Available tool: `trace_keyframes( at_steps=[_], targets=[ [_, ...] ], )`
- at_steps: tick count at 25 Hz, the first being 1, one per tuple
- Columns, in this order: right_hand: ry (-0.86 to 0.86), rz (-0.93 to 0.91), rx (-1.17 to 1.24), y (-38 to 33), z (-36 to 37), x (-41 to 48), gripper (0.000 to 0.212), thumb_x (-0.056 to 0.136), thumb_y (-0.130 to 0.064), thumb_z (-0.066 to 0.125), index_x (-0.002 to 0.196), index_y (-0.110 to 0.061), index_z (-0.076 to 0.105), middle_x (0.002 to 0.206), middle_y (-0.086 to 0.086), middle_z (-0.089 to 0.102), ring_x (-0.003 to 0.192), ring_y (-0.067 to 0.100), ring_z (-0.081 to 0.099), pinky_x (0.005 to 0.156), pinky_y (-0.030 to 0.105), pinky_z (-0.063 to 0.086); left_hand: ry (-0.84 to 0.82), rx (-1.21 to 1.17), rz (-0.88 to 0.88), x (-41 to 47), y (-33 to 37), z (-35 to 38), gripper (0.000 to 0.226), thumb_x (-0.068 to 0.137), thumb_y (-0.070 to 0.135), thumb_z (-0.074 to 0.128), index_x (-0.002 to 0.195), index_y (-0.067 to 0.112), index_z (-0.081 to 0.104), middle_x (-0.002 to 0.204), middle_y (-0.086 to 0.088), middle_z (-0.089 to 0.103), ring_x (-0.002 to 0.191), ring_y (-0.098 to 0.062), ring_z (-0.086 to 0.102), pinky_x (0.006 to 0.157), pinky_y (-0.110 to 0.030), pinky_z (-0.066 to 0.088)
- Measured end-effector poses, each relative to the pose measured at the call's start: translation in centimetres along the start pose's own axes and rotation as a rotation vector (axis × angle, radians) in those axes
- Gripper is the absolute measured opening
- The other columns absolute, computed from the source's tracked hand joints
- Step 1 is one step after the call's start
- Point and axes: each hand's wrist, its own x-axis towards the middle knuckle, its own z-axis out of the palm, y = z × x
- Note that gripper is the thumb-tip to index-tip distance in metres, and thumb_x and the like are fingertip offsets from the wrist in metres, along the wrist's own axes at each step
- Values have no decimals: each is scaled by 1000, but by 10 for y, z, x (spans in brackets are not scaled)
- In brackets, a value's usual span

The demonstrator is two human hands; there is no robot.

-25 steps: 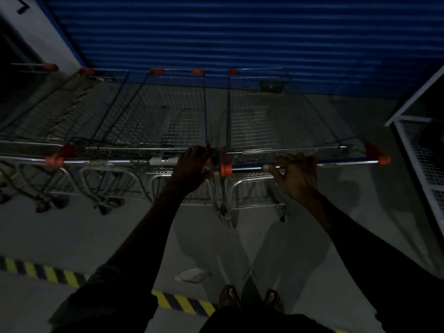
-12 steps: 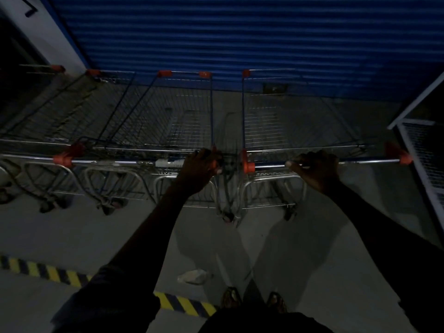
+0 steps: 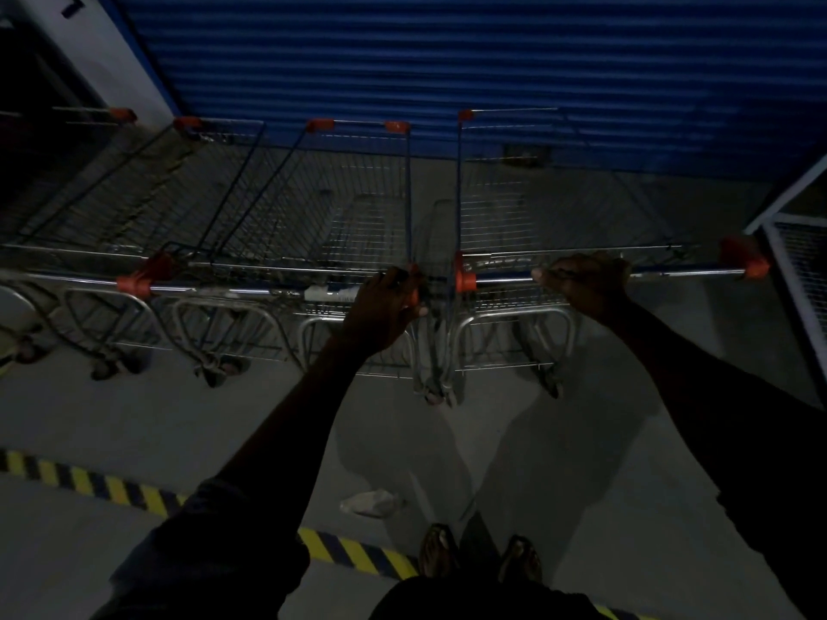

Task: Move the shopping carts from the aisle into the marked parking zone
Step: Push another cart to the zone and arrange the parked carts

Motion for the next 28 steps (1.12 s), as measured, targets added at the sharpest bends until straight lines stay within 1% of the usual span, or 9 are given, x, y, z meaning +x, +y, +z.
trace_keyframes(
  at_steps=[3,5,7,10,12,15,20,25,28],
  targets=[
    [12,15,28,-26,6,-24,66,78,-95,33,92,-45,74,103,-13,75,113,17,64,108,47,37,47,-62,30,0,-2,1,75,92,56,50,150,9,42,123,-18,58,104,-39,59,86,-49,51],
    [-3,46,19,-47,7,-42,53,83,-85,47,99,-43,75,112,-14,72,123,21,56,111,44,25,74,-98,59,1,-4,-1,77,89,56,54,149,9,43,120,-18,58,102,-40,60,85,-49,52],
    [-11,80,-24,-63,6,-51,42,88,-76,55,103,-42,75,119,-13,70,130,23,48,108,40,16,92,-105,93,2,-5,-2,78,87,57,57,147,10,45,119,-19,59,100,-40,61,85,-48,52],
    [-31,99,-65,-66,2,-58,50,88,-79,48,105,-40,75,123,-10,70,131,24,48,109,43,19,83,-108,94,3,-7,-1,76,88,62,54,146,13,46,118,-18,59,99,-40,61,83,-49,54],
    [-46,100,-128,-60,2,-62,64,83,-86,35,104,-39,75,121,-10,71,127,26,51,108,48,23,61,-73,93,3,-10,2,75,90,67,50,144,15,48,123,-17,58,103,-41,61,84,-52,54],
    [-35,113,-184,-59,7,-65,73,80,-86,24,105,-41,75,118,-10,72,123,29,54,107,51,25,45,-52,82,3,-11,3,79,92,69,45,144,9,50,126,-18,58,105,-41,61,83,-53,53],
    [-16,149,-192,-64,13,-68,74,80,-87,25,103,-39,75,116,-8,73,121,30,55,107,50,27,73,-118,123,3,-12,-2,81,94,69,40,145,7,48,122,-20,60,101,-41,62,83,-49,53],
    [25,153,-160,-68,18,-71,71,81,-87,28,106,-40,75,117,-12,72,124,25,53,105,47,26,81,-123,180,4,-14,-2,71,95,71,41,148,24,38,117,-18,60,97,-40,62,83,-44,52],
    [31,140,-156,-65,17,-74,69,83,-86,29,106,-41,75,118,-10,71,124,26,53,105,47,25,45,-91,161,3,-16,0,75,92,69,45,153,26,38,121,-13,59,101,-36,61,85,-43,51]
  ],
)
